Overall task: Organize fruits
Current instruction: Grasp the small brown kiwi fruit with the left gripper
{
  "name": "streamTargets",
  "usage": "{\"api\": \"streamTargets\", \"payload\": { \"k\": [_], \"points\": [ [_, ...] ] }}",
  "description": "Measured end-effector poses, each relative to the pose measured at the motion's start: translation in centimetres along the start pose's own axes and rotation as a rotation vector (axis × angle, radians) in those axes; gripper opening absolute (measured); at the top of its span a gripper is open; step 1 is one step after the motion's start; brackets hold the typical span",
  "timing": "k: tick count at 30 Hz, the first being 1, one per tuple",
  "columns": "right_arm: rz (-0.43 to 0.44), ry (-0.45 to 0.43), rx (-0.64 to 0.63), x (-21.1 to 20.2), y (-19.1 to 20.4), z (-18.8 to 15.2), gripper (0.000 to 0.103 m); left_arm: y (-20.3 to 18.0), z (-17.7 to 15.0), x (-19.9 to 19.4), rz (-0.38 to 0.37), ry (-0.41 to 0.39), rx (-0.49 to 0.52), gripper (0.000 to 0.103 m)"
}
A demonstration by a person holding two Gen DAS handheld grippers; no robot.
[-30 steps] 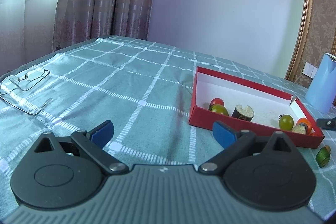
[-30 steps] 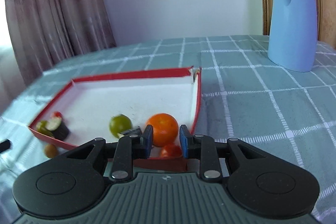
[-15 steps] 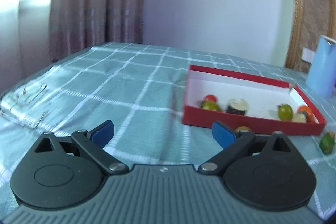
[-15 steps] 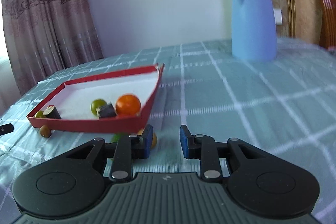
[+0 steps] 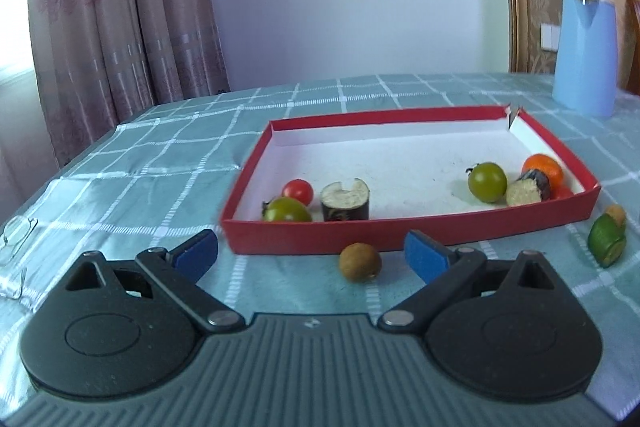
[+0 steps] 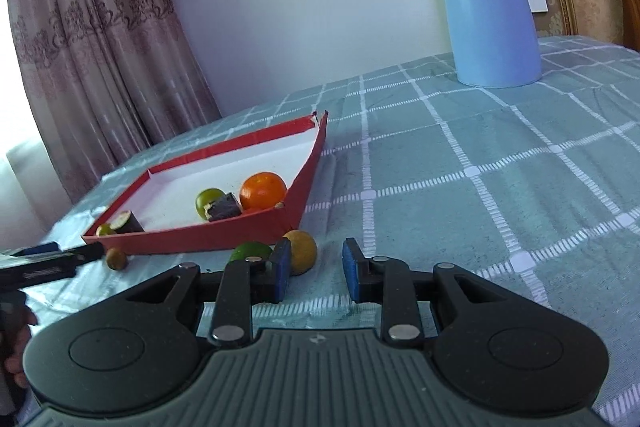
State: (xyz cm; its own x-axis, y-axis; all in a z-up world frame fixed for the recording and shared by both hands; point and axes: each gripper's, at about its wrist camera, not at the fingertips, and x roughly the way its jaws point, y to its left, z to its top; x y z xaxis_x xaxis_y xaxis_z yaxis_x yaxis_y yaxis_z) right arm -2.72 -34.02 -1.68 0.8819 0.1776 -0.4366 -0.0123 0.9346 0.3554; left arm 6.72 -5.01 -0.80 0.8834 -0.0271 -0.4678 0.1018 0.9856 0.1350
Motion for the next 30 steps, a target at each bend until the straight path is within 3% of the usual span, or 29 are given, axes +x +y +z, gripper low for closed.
{"api": "streamTargets", "payload": {
  "k": [5,10,12,22,25,30],
  "points": [
    [0.042,-0.018,0.047,-0.3,-0.8,-0.1,0.027,-1.2,0.1,1.4,0.02,0.035,0.039,0.099],
    [0.077,-0.008,0.069,-0.2,-1.2,-0.1,0.027,-0.8,0.1,2.7,0.035,0.093,0.012,0.096],
    [0.086,-0.003,0.065,-0.2,-1.1,-0.1,0.027,-0.6,0.0,3.1,0.042,0.113,-0.002,0.091],
    [0.139,0.032,-0.152,-0.7,2.7,-1.0,0.027,0.0,-0.1,3.4,0.013,0.137,-0.034,0.083],
    [0.13,0.062,-0.195,-0.3,3.9,-1.4,0.027,0.1,-0.1,3.4,-0.004,0.137,-0.039,0.077],
    [0.071,0.088,-0.214,0.5,4.9,-1.6,0.027,0.0,-0.2,3.2,-0.056,0.123,-0.037,0.052]
  ]
}}
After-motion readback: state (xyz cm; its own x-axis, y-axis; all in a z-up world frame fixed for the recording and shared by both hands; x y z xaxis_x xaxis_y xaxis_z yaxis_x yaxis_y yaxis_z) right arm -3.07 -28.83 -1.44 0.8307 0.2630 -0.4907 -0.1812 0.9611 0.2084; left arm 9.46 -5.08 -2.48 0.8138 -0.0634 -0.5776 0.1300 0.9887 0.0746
